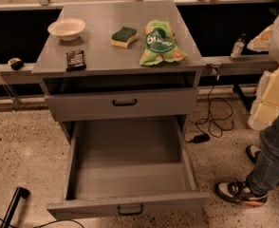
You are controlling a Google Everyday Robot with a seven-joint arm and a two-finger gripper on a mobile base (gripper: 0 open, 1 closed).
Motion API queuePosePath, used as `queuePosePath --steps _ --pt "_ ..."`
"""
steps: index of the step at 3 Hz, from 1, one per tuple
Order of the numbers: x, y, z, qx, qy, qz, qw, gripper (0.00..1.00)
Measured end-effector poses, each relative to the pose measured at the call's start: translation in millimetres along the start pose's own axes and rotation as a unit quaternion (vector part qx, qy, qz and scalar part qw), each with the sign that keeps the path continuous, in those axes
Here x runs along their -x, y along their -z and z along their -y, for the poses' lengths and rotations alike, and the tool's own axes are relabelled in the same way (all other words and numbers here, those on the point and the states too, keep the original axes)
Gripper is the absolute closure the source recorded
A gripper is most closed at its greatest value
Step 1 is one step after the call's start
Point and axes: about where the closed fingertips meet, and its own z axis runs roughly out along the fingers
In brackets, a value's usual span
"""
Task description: Place rxbar chocolate into middle drawer
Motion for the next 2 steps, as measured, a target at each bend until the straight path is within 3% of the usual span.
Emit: queuePosePath --steps 1,2 --pt "0.3 -0.2 0.1 0.000 0.000 0.000 1.0000 0.00" --pt "28.3 -20.0 13.5 0.010 0.019 0.014 0.9997 0.00"
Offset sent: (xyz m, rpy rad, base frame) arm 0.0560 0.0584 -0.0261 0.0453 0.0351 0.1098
